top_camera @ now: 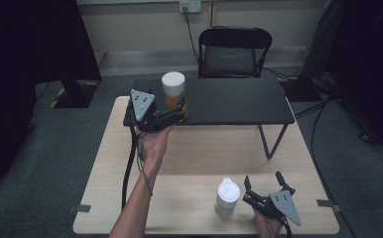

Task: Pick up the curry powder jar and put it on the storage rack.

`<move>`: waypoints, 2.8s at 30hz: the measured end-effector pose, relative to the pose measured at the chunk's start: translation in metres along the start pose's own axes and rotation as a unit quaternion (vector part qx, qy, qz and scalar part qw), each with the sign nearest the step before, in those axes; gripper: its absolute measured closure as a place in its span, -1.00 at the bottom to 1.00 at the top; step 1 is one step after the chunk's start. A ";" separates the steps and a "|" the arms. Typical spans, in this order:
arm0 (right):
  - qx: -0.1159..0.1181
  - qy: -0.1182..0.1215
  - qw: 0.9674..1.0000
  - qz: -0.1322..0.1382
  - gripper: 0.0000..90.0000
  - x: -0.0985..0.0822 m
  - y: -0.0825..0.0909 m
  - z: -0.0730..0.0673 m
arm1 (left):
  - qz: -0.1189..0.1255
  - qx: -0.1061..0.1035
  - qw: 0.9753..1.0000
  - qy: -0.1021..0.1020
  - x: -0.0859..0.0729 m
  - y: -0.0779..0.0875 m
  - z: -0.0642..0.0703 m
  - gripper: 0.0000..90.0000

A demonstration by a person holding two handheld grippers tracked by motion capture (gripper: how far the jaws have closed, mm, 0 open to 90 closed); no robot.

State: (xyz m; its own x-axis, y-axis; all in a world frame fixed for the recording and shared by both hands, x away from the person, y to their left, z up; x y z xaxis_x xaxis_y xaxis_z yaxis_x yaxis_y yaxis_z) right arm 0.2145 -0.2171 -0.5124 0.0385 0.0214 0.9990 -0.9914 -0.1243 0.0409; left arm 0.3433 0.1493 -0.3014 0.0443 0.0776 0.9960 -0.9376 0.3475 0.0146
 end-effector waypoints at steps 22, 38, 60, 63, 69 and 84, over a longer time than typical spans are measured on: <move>0.000 0.000 1.000 0.000 -1.00 0.000 0.000 0.000 | 0.009 0.008 1.000 -0.009 -0.021 0.034 0.001 -1.00; -0.002 0.000 1.000 0.000 -1.00 0.000 0.000 0.000 | 0.008 0.015 1.000 -0.006 -0.053 0.058 -0.004 -1.00; -0.001 0.000 1.000 0.000 -1.00 0.000 0.000 0.000 | 0.011 0.028 1.000 -0.005 -0.108 0.092 -0.015 -1.00; -0.002 0.000 1.000 0.000 -1.00 0.000 0.000 0.000 | 0.013 0.031 0.999 -0.014 -0.115 0.097 -0.014 -1.00; -0.002 0.000 1.000 0.000 -1.00 0.000 0.000 0.000 | 0.011 0.039 0.999 -0.017 -0.129 0.104 -0.013 -1.00; 0.000 0.000 1.000 0.000 -1.00 0.000 0.000 0.000 | -0.014 0.049 0.999 -0.018 -0.165 0.116 -0.019 -1.00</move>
State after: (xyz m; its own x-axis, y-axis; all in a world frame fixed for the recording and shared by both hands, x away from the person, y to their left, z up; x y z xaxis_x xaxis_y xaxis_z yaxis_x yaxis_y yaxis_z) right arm 0.2144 -0.2172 -0.5124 0.0388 0.0207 0.9990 -0.9913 -0.1250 0.0411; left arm 0.2337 0.1946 -0.4656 0.0591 0.0346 0.9977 -0.9654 0.2564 0.0483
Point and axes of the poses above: each handheld gripper's, and its own axes: y roughly backward along the jaws, x roughly out of its top, z roughly to its right, the point moved 7 cm from there along -y, roughly forward along the jaws, and after that the axes turned 4 degrees about -z, right-handed, at the moved point
